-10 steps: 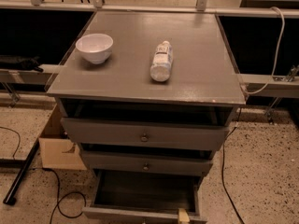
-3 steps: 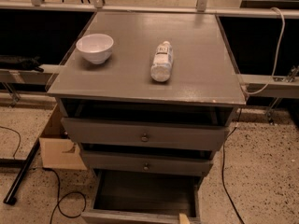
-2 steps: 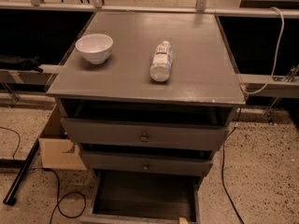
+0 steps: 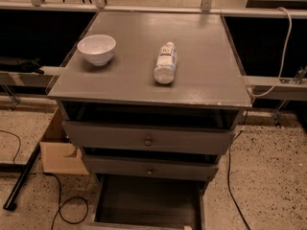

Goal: Open bottom drawer

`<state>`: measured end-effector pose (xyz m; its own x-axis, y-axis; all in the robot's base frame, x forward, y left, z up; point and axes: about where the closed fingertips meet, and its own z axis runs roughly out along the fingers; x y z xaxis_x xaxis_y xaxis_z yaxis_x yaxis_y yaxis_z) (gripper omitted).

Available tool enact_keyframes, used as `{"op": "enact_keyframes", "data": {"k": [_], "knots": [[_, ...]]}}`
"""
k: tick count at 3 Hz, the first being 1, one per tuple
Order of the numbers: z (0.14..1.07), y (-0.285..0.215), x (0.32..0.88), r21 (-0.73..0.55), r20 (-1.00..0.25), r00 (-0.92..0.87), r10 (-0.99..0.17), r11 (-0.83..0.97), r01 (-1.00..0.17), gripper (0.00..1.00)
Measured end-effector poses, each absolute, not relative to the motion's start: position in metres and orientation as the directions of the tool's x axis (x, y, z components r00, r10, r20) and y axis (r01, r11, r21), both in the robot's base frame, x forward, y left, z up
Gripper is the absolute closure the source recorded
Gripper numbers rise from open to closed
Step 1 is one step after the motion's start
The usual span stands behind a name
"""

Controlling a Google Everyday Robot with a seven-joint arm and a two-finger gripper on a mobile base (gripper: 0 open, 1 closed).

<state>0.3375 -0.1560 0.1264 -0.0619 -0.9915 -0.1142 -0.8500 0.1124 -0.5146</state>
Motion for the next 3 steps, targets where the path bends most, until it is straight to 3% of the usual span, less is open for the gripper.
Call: {"op": "enact_keyframes", "data": {"k": [3], "knots": [[0.129,-0.158,0.326,-0.511,-0.118,-0.066,-0.991,0.118,-0.851,1.0]]}}
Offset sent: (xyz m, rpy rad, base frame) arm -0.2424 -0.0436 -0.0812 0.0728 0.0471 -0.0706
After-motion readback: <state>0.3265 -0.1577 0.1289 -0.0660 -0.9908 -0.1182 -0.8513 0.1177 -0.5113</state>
